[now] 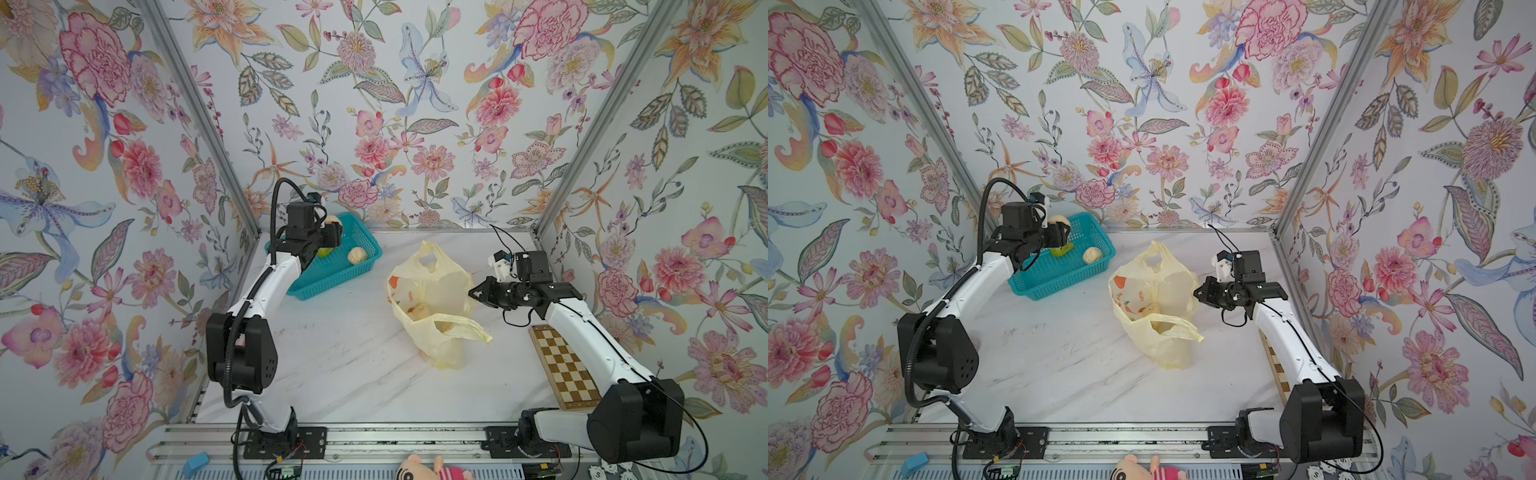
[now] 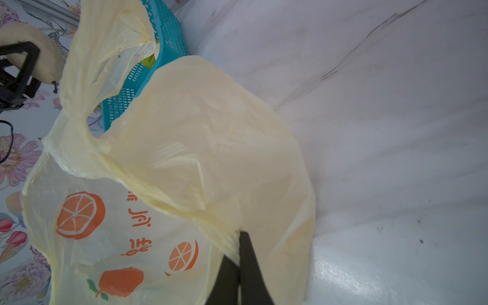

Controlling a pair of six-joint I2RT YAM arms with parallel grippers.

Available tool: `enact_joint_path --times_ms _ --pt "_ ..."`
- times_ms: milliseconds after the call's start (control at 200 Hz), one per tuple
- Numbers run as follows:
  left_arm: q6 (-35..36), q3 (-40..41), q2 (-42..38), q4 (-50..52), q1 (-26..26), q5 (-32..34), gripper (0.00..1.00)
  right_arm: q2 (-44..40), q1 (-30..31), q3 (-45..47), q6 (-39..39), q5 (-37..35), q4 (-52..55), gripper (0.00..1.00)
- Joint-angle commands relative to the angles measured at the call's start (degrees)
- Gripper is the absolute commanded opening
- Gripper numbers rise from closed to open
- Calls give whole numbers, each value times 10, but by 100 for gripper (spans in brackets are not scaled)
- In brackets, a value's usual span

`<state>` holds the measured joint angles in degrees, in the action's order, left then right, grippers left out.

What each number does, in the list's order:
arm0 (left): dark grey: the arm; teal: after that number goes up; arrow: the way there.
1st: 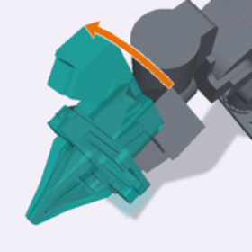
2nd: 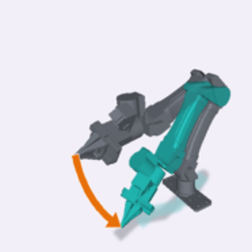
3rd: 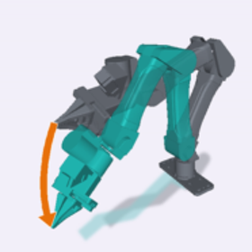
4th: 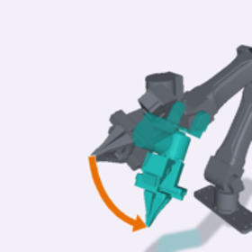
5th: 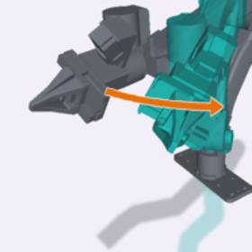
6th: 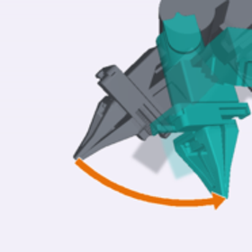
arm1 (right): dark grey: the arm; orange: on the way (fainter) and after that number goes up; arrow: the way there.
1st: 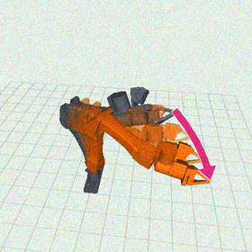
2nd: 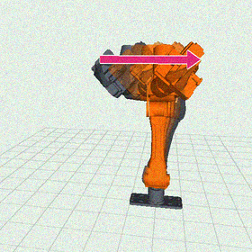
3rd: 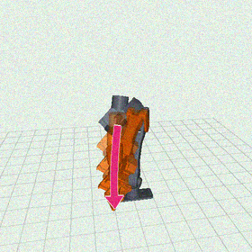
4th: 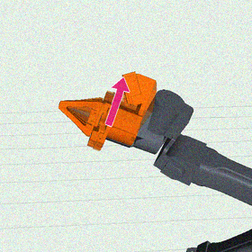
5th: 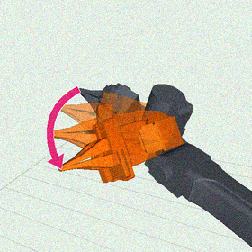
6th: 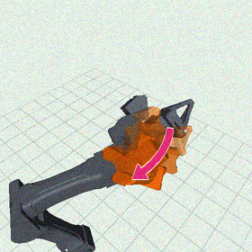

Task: Place the pears into plastic bags & tie knots
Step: Place the pear in the plastic bag.

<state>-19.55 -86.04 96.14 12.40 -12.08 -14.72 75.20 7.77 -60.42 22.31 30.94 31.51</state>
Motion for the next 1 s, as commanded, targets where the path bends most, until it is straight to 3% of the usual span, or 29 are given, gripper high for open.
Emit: enact_joint_path --times_ms 0,170,370,801,896,991 --pt "-4 28 -48 -32 -65 -60 51 -12 5 -18 8 -7 -3 1" --pt "51 34 -102 -42 -189 -67 49 -15 8 -24 5 -9 6 2" --pt "115 34 -81 -29 -294 -73 48 -20 8 -26 -1 -13 17 2" --pt "161 -28 85 54 -381 -127 47 -30 -32 -25 -47 -17 61 2" --pt "159 -49 119 65 -390 -144 53 -27 -38 -26 -50 -17 61 2" --pt "162 -70 148 79 -400 -156 69 -23 -41 -28 -53 -15 62 2"
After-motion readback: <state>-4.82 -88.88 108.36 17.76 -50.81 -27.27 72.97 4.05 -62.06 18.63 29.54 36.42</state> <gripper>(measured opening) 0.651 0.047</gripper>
